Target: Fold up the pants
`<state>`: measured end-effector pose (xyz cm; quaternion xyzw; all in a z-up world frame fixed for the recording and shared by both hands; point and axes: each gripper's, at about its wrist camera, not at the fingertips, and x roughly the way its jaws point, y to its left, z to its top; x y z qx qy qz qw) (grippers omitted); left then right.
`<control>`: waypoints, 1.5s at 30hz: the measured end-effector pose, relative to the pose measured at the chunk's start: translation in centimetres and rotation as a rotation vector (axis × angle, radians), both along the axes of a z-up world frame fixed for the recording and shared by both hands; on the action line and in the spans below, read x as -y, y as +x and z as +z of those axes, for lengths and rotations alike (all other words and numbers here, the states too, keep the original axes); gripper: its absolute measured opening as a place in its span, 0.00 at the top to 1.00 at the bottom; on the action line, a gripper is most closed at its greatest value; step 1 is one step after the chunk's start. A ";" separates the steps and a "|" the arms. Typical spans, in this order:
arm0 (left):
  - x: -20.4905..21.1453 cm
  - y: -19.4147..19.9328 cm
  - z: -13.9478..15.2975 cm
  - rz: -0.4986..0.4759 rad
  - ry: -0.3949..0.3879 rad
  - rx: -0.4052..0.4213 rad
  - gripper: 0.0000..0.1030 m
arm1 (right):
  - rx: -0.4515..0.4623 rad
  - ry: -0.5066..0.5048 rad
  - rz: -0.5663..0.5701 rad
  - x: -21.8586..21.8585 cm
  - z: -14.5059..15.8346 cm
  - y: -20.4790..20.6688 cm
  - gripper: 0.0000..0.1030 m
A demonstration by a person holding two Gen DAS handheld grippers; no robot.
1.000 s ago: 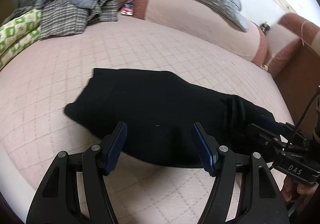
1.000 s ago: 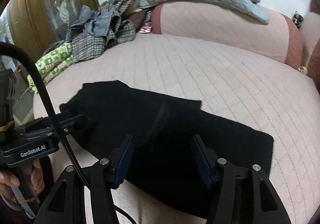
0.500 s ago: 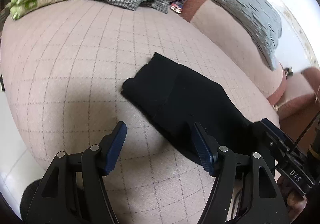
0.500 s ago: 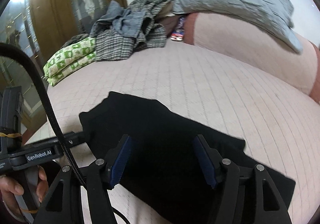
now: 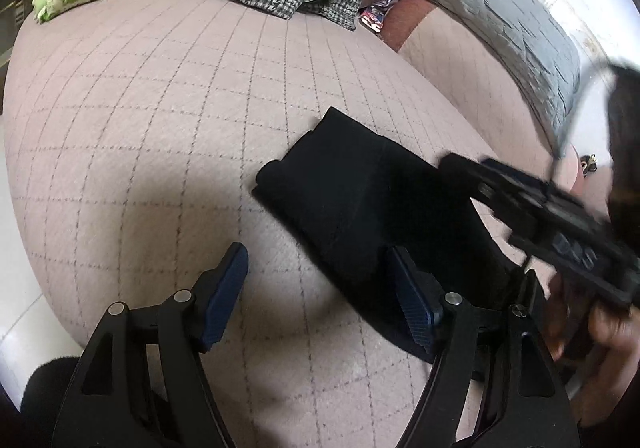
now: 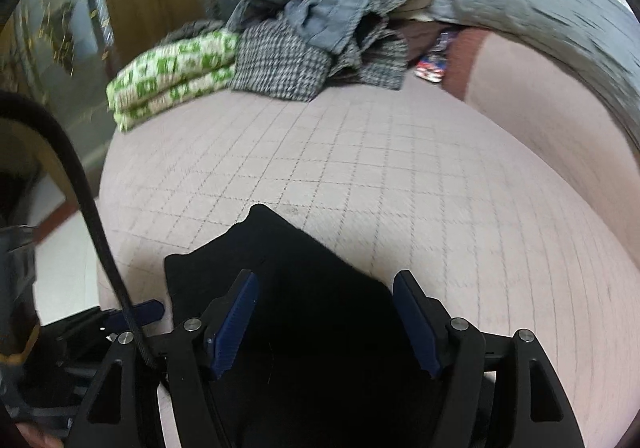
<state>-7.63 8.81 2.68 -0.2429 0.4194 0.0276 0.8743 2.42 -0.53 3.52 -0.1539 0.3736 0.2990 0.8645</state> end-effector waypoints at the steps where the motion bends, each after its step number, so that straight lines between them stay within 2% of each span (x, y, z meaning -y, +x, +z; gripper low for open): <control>1: 0.1 0.0 0.0 -0.005 -0.002 0.005 0.24 | -0.008 -0.014 0.017 -0.7 -0.2 0.5 0.34; 8: 0.3 0.8 -0.2 -0.019 0.019 0.026 0.23 | -0.097 -0.149 0.161 -6.2 -3.6 4.2 0.31; 10: 0.0 0.9 -0.3 -0.016 -0.003 0.035 0.24 | -0.115 -0.127 0.182 -6.8 -4.5 4.5 0.45; 11: -0.2 0.9 -0.2 -0.012 -0.028 0.049 0.24 | -0.113 -0.098 0.188 -6.9 -4.4 4.4 0.60; 12: -0.5 0.9 -0.2 -0.014 -0.053 0.063 0.34 | -0.089 -0.093 0.175 -6.8 -4.3 4.2 0.67; 13: -0.6 1.0 -0.2 -0.024 -0.078 0.069 0.61 | -0.071 -0.087 0.172 -6.6 -4.2 3.8 0.74; 14: -0.7 1.3 -0.4 -0.049 -0.116 0.057 0.69 | -0.059 -0.072 0.174 -6.3 -3.8 3.4 0.85; 15: -0.7 1.4 -0.6 -0.059 -0.139 0.052 0.70 | -0.037 -0.053 0.166 -5.7 -3.1 2.8 0.87; 17: -0.5 1.1 0.2 -0.082 -0.142 0.099 0.79 | 0.005 0.008 0.156 -4.4 -1.1 1.6 0.87; 20: 0.7 0.0 2.3 -0.139 -0.089 0.212 0.80 | 0.074 0.110 0.116 -1.1 2.7 -0.5 0.88; 24: 4.5 -2.0 6.0 -0.297 -0.030 0.347 0.81 | 0.149 0.225 0.037 5.8 6.2 -4.0 0.90; 27: 8.6 -3.2 7.8 -0.441 0.006 0.400 0.81 | 0.181 0.281 -0.054 11.5 7.3 -6.2 0.90; 31: 14.9 -3.7 7.5 -0.613 0.040 0.390 0.81 | 0.176 0.343 -0.218 19.1 6.4 -8.3 0.94; 34: 19.6 -3.6 5.4 -0.720 0.089 0.337 0.81 | 0.143 0.399 -0.341 24.3 4.4 -9.3 0.97; 37: 22.8 -3.4 2.9 -0.817 0.125 0.277 0.82 | 0.086 0.383 -0.447 27.5 1.8 -10.3 0.97; 40: 24.3 -4.4 1.9 -0.895 0.156 0.277 0.82 | 0.018 0.420 -0.517 28.9 -0.3 -11.0 0.97; 43: 23.4 -4.9 2.2 -0.924 0.133 0.286 0.82 | -0.017 0.501 -0.535 29.6 -1.0 -12.8 0.91; 44: 22.4 -4.9 2.8 -0.932 0.106 0.295 0.81 | -0.028 0.525 -0.523 29.4 -1.2 -13.1 0.84; 45: 21.5 -4.8 3.3 -0.918 0.097 0.314 0.81 | -0.043 0.540 -0.507 29.0 -1.4 -13.4 0.67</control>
